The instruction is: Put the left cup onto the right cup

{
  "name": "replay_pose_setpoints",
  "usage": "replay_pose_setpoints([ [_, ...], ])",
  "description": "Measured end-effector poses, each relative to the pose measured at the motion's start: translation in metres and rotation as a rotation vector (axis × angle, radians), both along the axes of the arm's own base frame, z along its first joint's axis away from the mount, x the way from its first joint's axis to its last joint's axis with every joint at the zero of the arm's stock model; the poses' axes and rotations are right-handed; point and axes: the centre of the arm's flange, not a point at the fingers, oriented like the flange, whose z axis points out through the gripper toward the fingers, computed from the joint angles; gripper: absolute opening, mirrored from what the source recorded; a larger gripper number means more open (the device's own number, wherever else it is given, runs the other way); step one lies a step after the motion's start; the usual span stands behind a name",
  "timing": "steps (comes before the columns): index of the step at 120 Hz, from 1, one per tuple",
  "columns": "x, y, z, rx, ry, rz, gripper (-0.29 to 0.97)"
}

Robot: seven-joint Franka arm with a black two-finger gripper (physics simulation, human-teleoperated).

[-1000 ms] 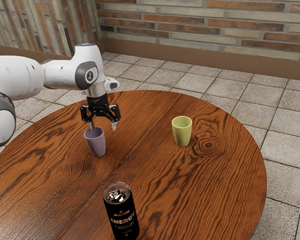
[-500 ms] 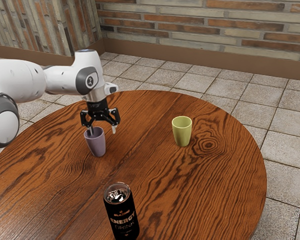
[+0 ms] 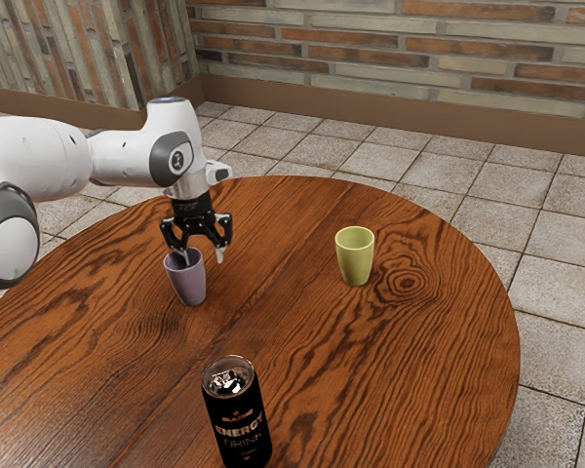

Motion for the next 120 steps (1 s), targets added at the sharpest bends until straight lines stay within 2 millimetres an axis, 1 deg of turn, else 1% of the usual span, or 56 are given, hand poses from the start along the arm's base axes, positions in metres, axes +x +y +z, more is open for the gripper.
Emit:
replay_pose_setpoints([
  [17,0.000,0.000,-0.004,0.000,0.005,0.006,0.32],
  [35,0.000,0.001,-0.008,0.000,0.011,0.010,0.21],
  [65,0.000,0.003,-0.008,0.003,0.010,0.015,0.01],
  [85,0.000,0.004,-0.006,0.009,0.009,0.017,-0.06],
  [97,-0.001,0.008,0.001,0.018,-0.001,0.017,-0.08],
  [109,-0.001,0.007,0.019,0.028,-0.022,0.010,-0.08],
  [120,-0.003,0.001,0.037,0.035,-0.040,-0.002,-0.08],
])
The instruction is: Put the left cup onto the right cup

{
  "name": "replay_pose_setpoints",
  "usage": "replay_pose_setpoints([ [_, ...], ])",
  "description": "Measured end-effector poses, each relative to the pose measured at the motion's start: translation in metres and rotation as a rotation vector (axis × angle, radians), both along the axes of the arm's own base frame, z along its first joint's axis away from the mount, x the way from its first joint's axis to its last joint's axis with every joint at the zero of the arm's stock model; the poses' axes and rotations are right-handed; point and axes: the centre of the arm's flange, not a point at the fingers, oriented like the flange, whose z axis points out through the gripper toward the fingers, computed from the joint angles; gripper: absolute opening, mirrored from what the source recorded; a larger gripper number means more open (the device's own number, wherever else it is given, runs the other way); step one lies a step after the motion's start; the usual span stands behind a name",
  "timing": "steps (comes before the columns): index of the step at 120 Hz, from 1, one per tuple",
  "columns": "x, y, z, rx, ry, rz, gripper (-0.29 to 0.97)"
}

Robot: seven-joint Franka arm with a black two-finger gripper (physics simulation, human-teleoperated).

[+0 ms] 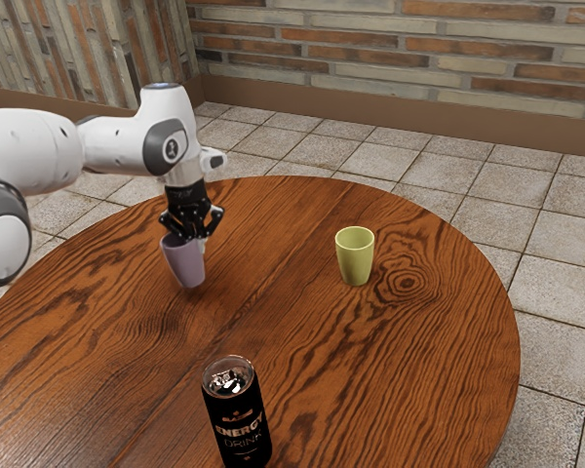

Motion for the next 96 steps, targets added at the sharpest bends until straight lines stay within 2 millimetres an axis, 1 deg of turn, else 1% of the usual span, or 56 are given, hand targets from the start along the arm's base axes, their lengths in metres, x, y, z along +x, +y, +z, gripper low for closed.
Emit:
replay_pose_setpoints([
  [23,-0.003,-0.024,0.046,0.015,-0.036,-0.045,-0.08],
  [40,-0.009,-0.038,0.076,0.027,-0.048,-0.074,-0.08],
  [63,-0.017,-0.070,0.107,0.046,-0.054,-0.135,-0.09],
  [84,-0.019,-0.095,0.127,0.059,-0.059,-0.181,-0.08],
  [96,-0.019,-0.116,0.137,0.061,-0.064,-0.217,-0.09],
])
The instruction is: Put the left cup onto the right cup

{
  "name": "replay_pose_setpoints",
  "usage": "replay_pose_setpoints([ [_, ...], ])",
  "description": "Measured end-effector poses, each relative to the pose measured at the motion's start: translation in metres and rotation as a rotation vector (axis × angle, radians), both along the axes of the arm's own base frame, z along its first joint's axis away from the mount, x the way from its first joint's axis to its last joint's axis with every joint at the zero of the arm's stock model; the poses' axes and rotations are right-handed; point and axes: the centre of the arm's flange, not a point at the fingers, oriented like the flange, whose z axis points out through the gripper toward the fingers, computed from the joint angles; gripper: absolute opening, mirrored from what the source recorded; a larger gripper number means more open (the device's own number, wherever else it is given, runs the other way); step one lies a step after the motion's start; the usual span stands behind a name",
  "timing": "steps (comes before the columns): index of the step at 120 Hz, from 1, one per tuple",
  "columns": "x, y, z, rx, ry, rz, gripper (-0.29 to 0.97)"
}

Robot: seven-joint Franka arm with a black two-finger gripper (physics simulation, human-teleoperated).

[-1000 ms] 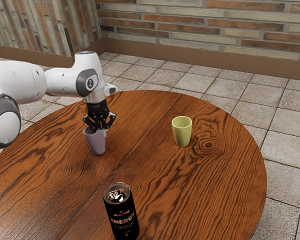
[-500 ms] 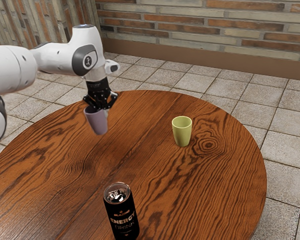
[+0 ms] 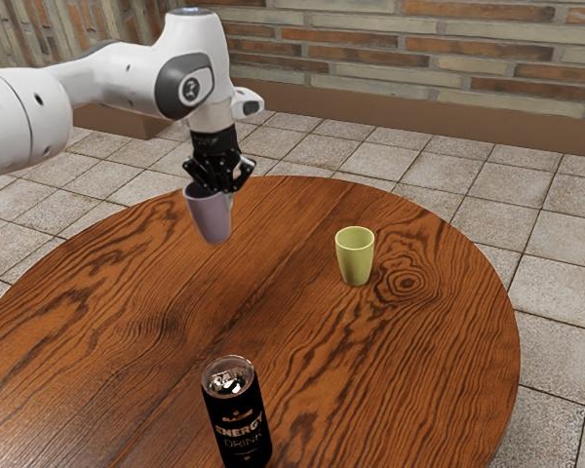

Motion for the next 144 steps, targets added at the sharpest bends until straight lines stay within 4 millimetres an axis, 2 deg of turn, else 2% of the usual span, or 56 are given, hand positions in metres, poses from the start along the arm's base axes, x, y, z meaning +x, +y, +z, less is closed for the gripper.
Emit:
replay_pose_setpoints([
  [32,0.000,-0.049,0.006,-0.001,0.002,-0.081,-0.08],
  [48,0.007,-0.082,0.003,-0.011,-0.005,-0.133,-0.09],
  [71,0.021,-0.116,-0.004,-0.026,-0.022,-0.194,-0.09],
  [99,0.034,-0.134,-0.003,-0.022,-0.056,-0.240,-0.10],
  [129,0.055,-0.150,-0.023,-0.038,-0.069,-0.289,-0.10],
  [144,0.059,-0.159,-0.016,-0.035,-0.097,-0.318,-0.10],
])
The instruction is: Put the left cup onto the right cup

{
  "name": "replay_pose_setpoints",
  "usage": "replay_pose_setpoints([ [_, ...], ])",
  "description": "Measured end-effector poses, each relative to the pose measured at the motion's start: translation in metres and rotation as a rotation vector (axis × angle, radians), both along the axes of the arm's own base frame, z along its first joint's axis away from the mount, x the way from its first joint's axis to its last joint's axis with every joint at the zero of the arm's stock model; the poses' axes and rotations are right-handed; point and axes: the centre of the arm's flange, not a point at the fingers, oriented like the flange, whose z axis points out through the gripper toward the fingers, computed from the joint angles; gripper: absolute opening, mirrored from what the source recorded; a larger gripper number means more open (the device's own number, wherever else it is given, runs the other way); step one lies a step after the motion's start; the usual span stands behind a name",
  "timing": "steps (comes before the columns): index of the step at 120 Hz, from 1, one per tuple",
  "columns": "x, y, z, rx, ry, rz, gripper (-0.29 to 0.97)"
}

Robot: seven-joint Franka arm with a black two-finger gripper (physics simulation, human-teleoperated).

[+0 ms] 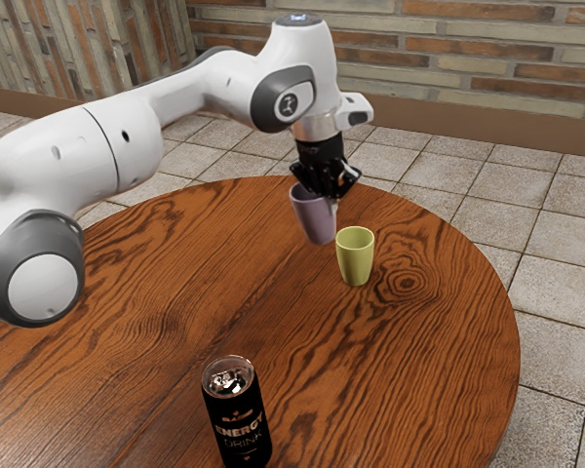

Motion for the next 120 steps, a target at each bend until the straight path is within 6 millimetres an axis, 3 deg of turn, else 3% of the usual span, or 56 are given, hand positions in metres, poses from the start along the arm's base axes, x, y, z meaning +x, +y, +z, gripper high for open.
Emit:
replay_pose_setpoints([
  [13,0.003,-0.005,0.008,-0.001,-0.026,-0.020,-0.11],
  [40,0.017,-0.003,-0.006,0.005,-0.051,-0.034,-0.11],
  [65,0.023,0.000,0.002,0.002,-0.104,-0.047,-0.11],
  [91,0.030,-0.008,-0.002,-0.009,-0.153,-0.075,-0.11],
  [120,0.038,-0.014,-0.027,-0.005,-0.162,-0.100,-0.11],
])
